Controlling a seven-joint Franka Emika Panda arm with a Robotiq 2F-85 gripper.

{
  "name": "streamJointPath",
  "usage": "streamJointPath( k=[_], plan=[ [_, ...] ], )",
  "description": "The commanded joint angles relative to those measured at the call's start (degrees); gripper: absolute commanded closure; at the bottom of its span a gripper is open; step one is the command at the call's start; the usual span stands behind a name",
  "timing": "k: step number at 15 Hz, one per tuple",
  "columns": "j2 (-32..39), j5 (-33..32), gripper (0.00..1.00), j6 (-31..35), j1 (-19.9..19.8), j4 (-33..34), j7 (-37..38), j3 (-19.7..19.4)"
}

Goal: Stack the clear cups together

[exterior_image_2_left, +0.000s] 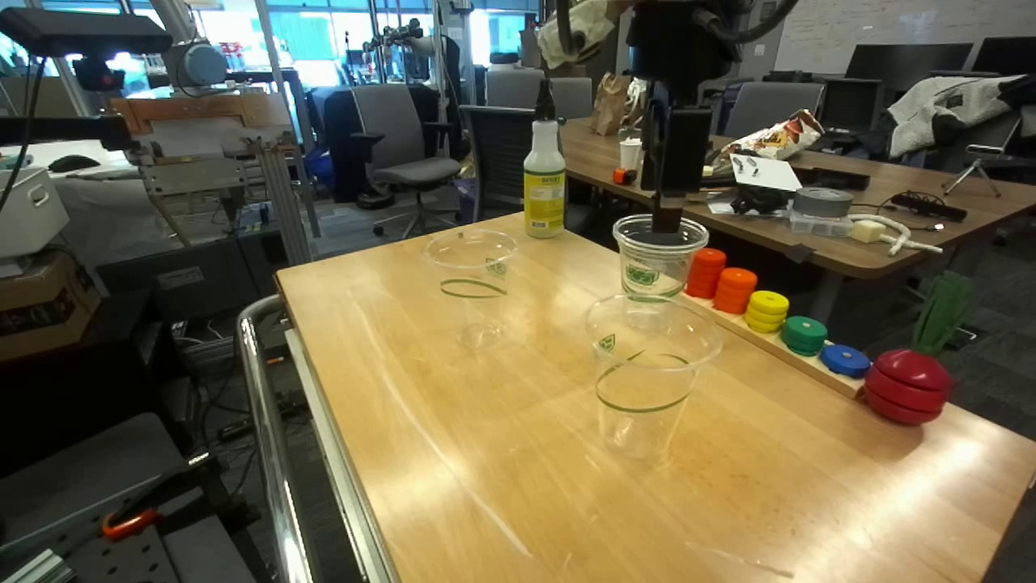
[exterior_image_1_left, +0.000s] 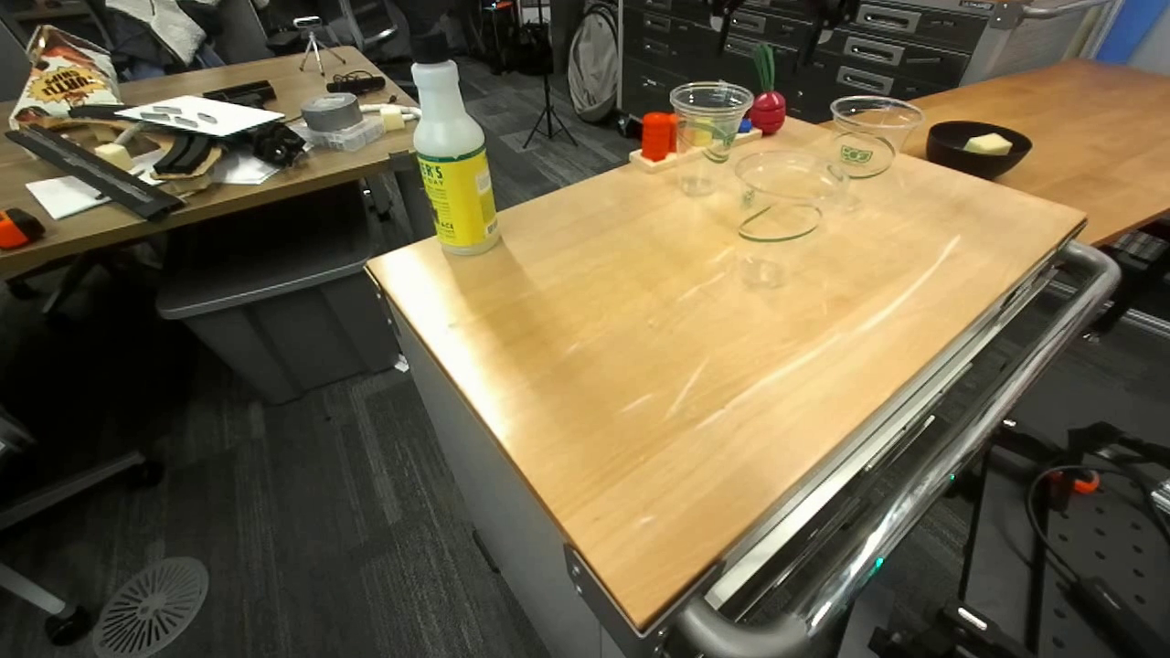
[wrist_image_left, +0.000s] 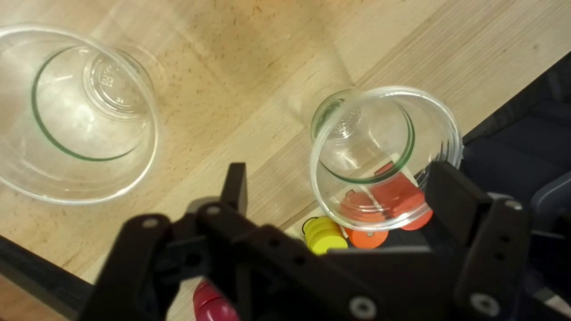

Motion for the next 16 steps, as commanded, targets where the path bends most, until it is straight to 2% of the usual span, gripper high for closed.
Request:
streamJointPath(
  k=[1,8,9,11,16],
  plan=[
    [2.4,-4.9,0.0,-0.1,1.6,2.2,4.5,0.0],
    [5.6,-9.1,0.01,-0.8,2.8,3.6,8.3,-0.4],
    [5.9,-9.0,0.19,-0.9,2.8,3.6,8.4,-0.4],
    [6.3,-8.5,0.3,-0.8,2.7,3.6,8.9,-0.5],
    [6.3,-9.6,0.7,1.0,3.2,3.1,11.9,-0.6]
  ],
)
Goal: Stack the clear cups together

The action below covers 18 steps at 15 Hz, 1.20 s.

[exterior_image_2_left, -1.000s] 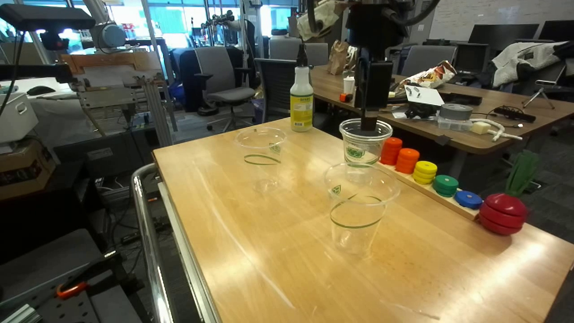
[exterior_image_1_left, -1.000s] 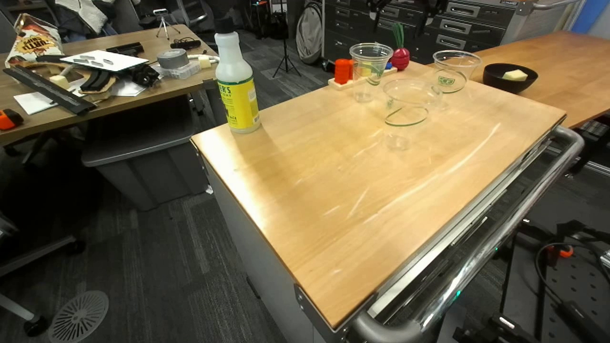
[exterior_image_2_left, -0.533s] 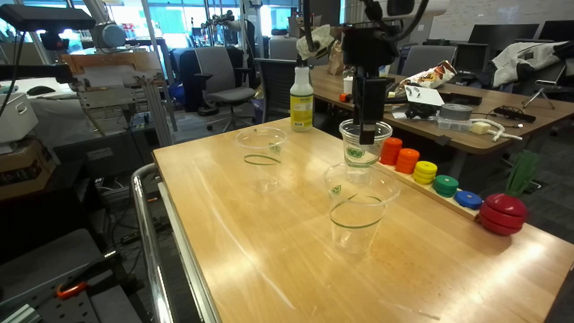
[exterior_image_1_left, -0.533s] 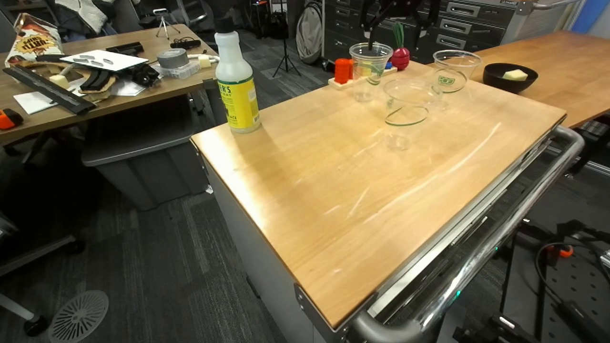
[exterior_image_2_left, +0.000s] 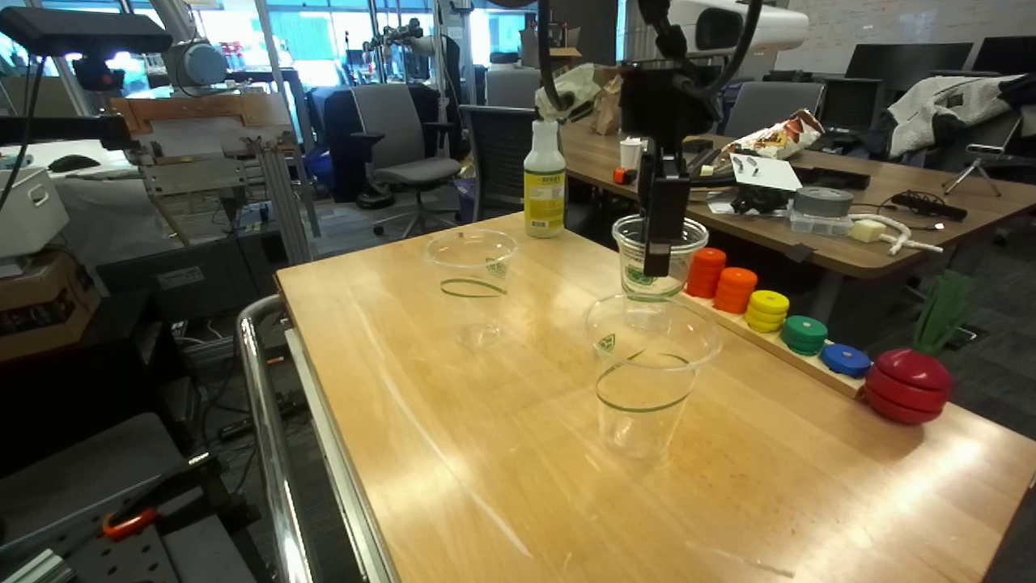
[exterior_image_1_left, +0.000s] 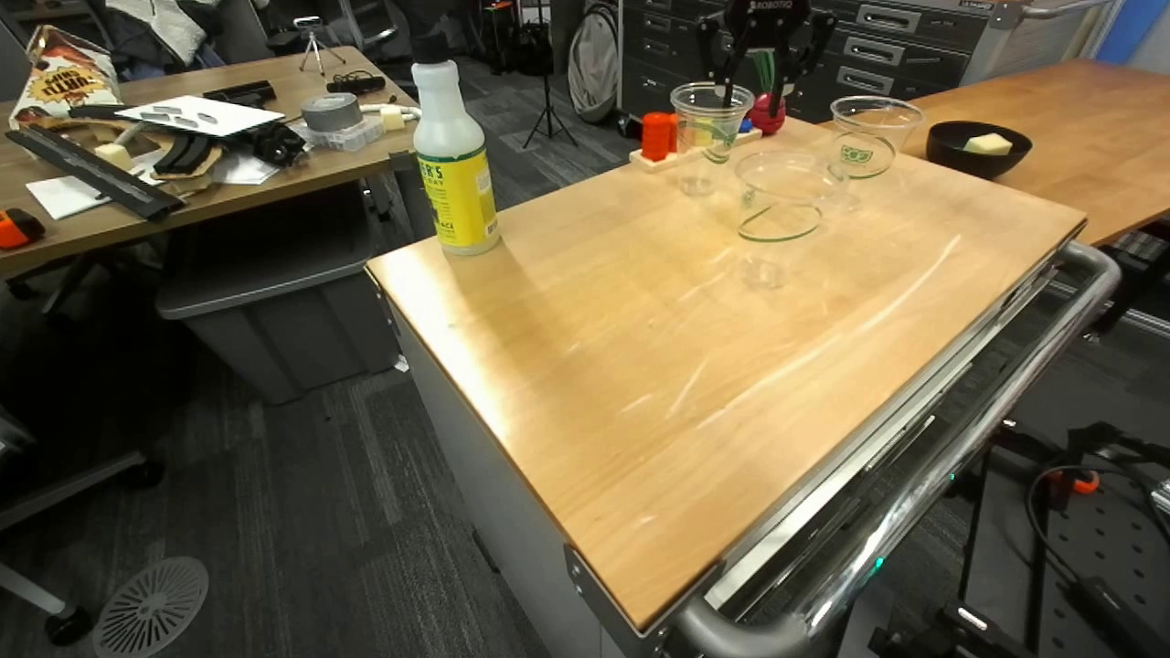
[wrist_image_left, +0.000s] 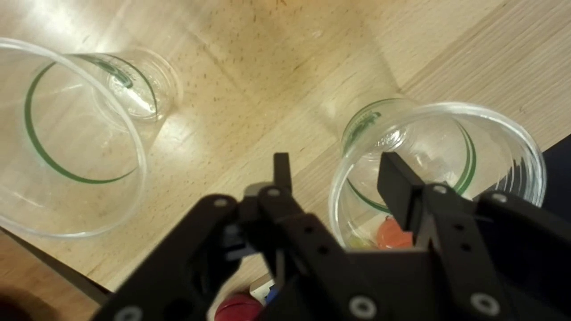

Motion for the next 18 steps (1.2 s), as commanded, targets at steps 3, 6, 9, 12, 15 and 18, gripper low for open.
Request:
streamJointPath(
  k=[3,6,9,12,15,18],
  plan=[
    [0.0,-2.8,0.92,1.8,1.1,0.8,3.6,-0.5],
    [-0.3,-0.2,0.99,2.4,0.6,0.4,3.8,-0.2],
    [-1.9,2.1,0.97,4.5,0.2,-0.5,3.9,-0.1],
    [-6.3,4.9,0.97,9.7,0.0,-4.2,0.9,0.4],
    [-11.4,7.1,0.98,15.6,-0.4,-9.3,-3.7,0.6],
    [-18.9,15.5,0.98,18.4,-0.9,-16.6,-12.4,0.9]
  ],
)
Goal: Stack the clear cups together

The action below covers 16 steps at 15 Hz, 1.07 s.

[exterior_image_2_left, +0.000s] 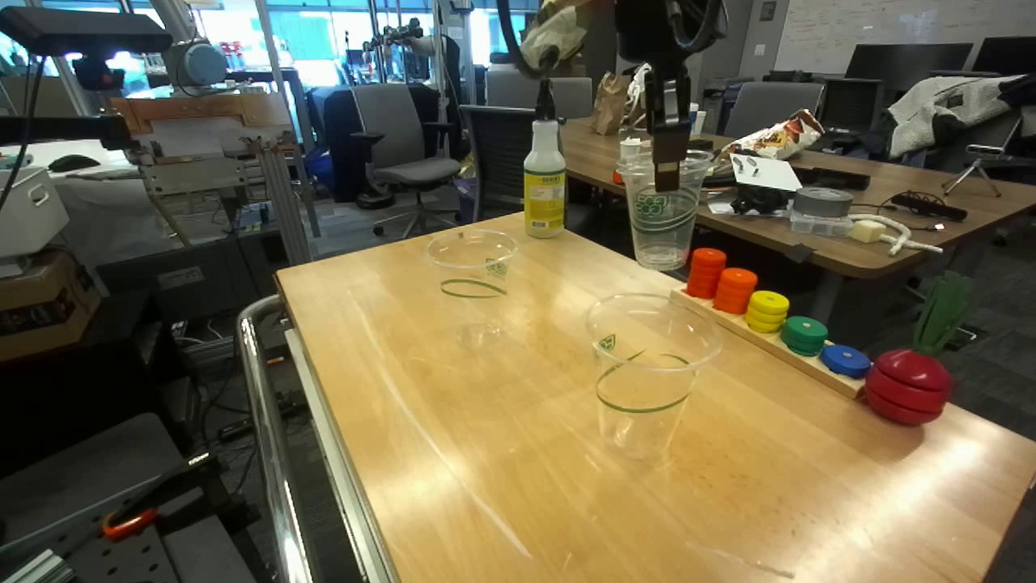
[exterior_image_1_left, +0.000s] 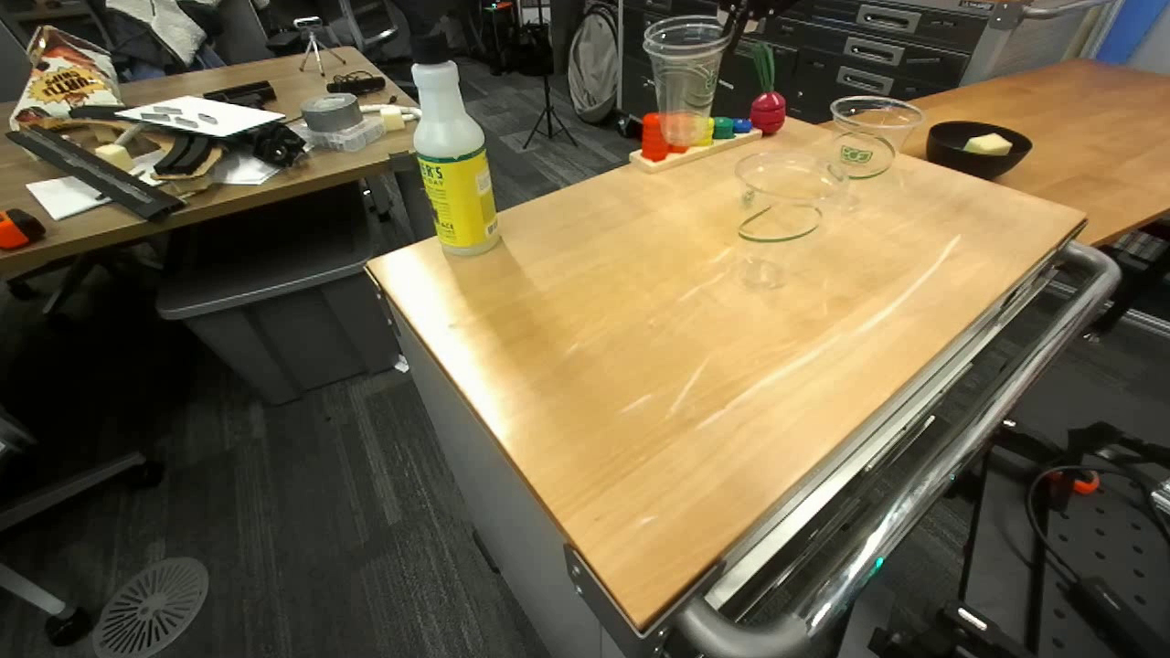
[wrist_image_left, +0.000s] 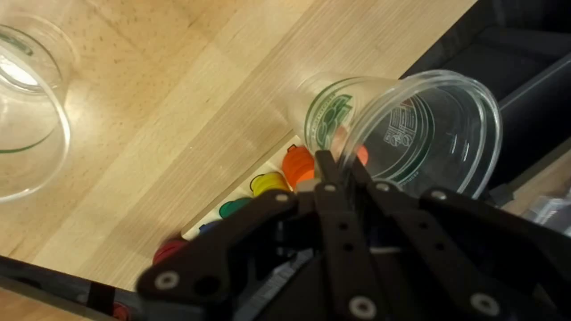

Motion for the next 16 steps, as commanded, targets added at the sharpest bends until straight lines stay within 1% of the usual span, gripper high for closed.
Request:
streamJointPath(
  k=[1,2,3,4,6,8,10,12,16],
  plan=[
    [-11.6,9.4,0.98,3.3,-0.9,-10.9,-10.8,0.6],
    [-14.5,13.6,0.97,2.4,-0.7,-13.1,-14.3,0.4],
    [-17.0,16.4,0.97,1.8,-0.5,-14.9,-17.1,0.1],
    [-19.8,18.3,0.97,2.1,-0.2,-16.9,-19.3,0.0],
    [-25.3,20.0,0.97,2.5,-0.1,-20.0,-22.8,-0.1],
    [-30.2,18.9,0.97,1.2,-0.5,-22.0,-24.7,0.0],
    [-34.0,15.7,0.97,-1.1,-1.8,-23.6,-23.8,0.9],
    [-37.4,13.3,0.96,-5.4,-2.5,-24.7,-23.2,1.3],
    [-40.1,6.0,0.98,-13.7,-5.1,-24.5,-21.1,4.0]
  ],
)
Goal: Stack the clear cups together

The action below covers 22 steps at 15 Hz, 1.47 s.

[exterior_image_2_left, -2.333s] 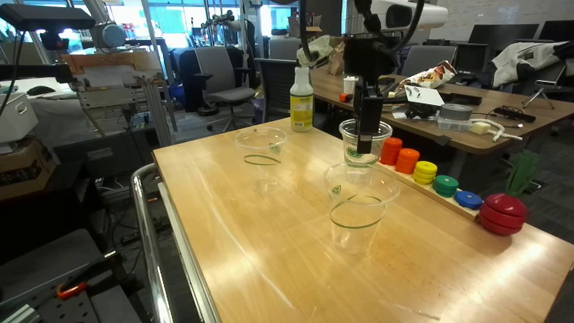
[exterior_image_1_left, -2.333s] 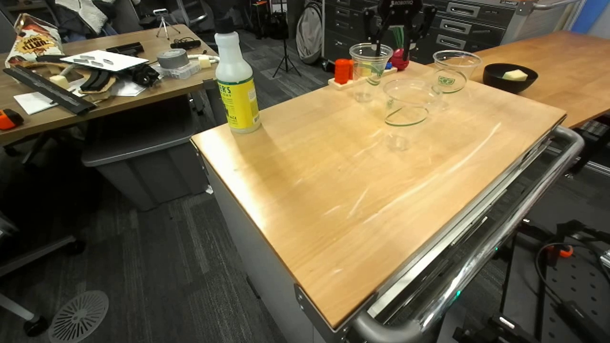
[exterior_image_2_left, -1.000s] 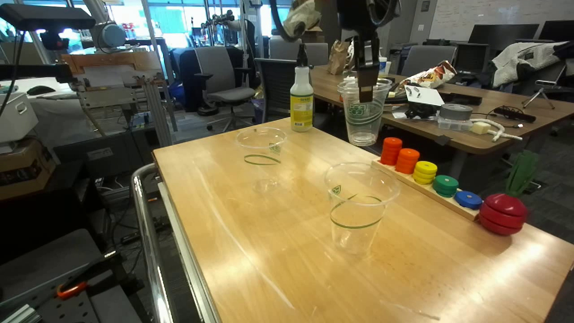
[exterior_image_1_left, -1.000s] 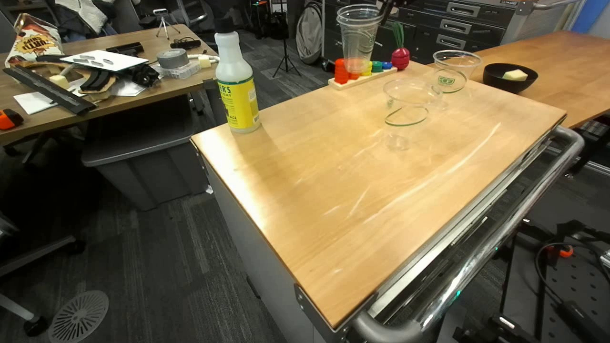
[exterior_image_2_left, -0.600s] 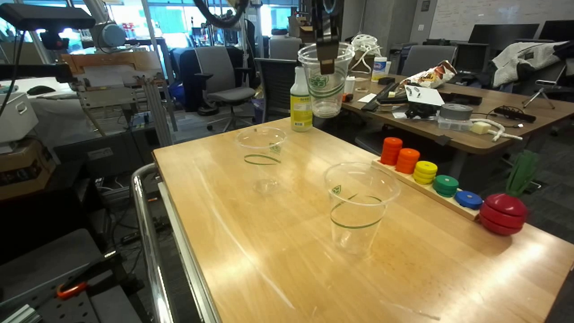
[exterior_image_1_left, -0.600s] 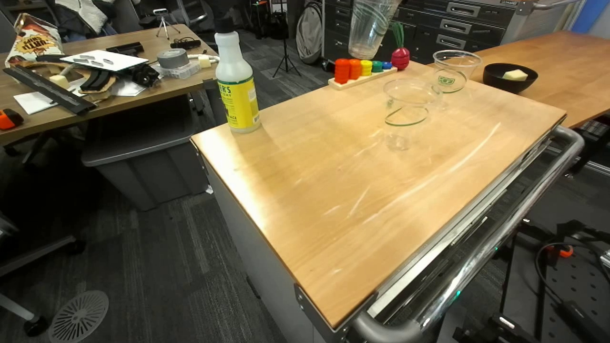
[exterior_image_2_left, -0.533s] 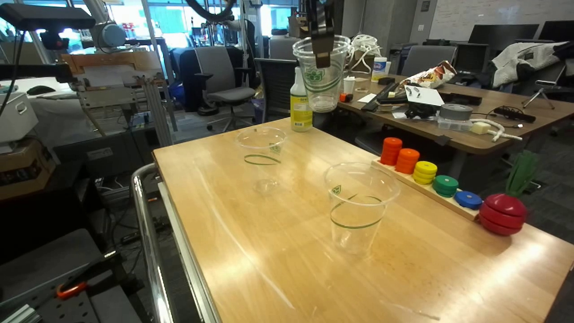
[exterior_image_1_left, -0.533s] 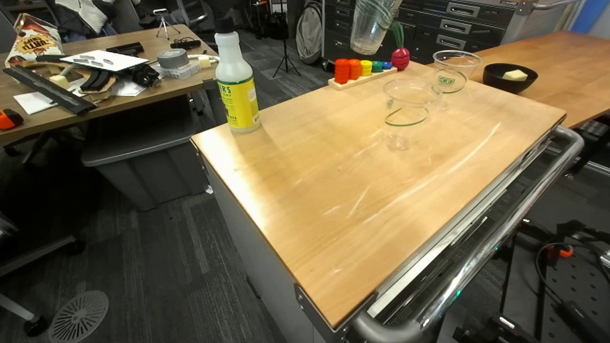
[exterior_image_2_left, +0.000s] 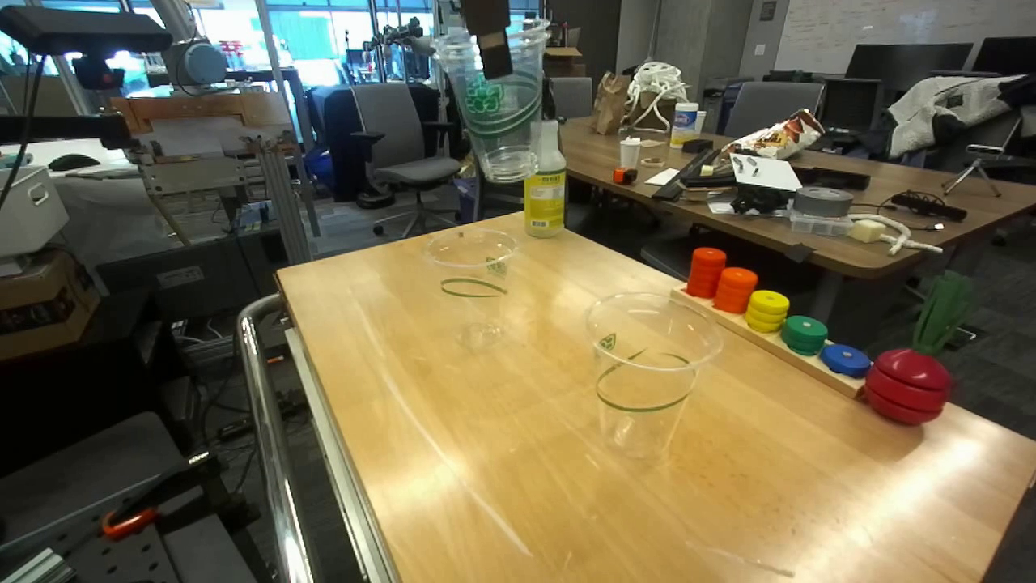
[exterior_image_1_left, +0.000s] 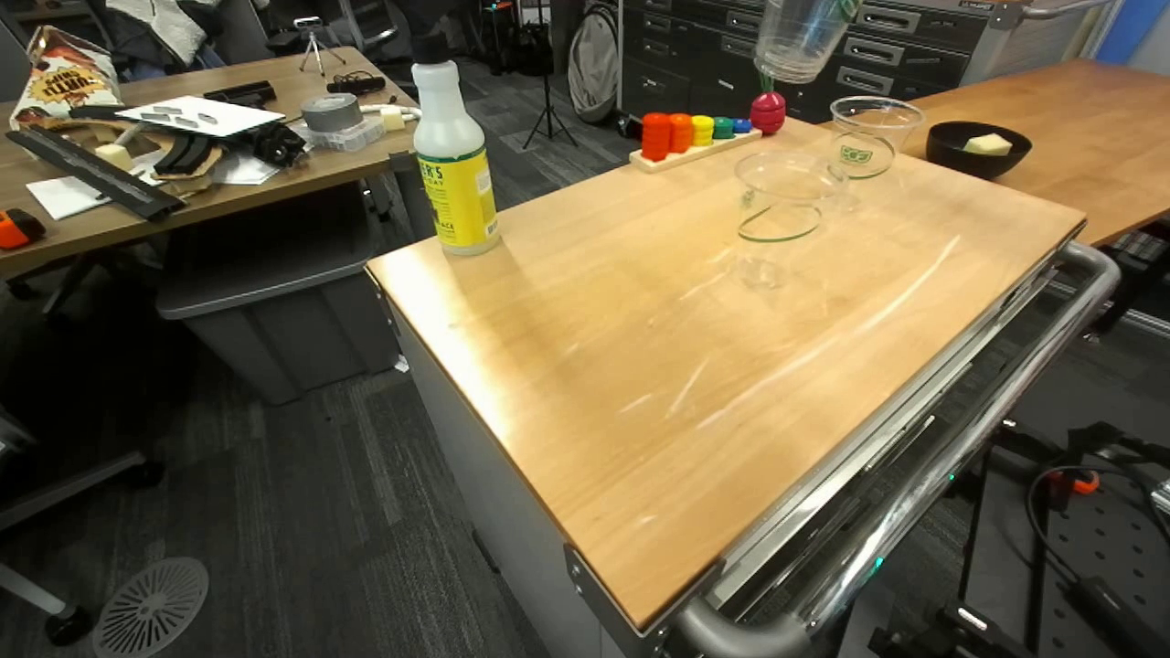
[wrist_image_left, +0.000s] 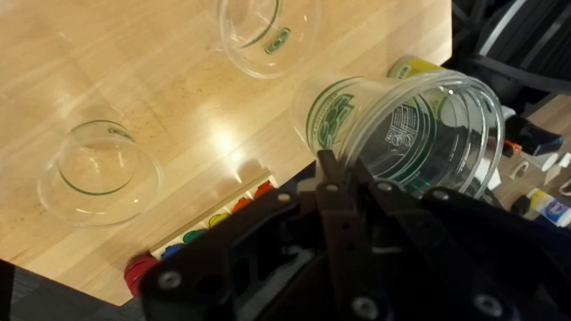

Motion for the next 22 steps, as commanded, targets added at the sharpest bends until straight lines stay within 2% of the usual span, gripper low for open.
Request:
streamJointPath(
  k=[1,5,9,14,19,20,21,22],
  plan=[
    [-3.3,-4.8,0.98,-6.1,-2.3,-0.4,0.9,2.9],
    [-0.9,-4.3,0.97,-8.3,-0.7,0.8,-0.8,3.3],
    [3.5,-5.1,0.97,-5.5,-0.9,0.3,-1.1,3.8],
    [9.7,-3.3,0.96,-3.8,-0.4,1.0,-2.3,2.0],
    [12.6,-2.5,0.94,-2.8,-0.2,1.2,-2.9,1.3],
    [12.8,-2.5,0.85,-2.4,-0.2,1.1,-3.0,1.4],
    [12.8,-2.4,0.67,-2.0,-0.1,1.0,-3.3,1.3],
    [12.8,-2.3,0.6,-1.6,0.0,0.9,-3.3,1.4]
  ],
)
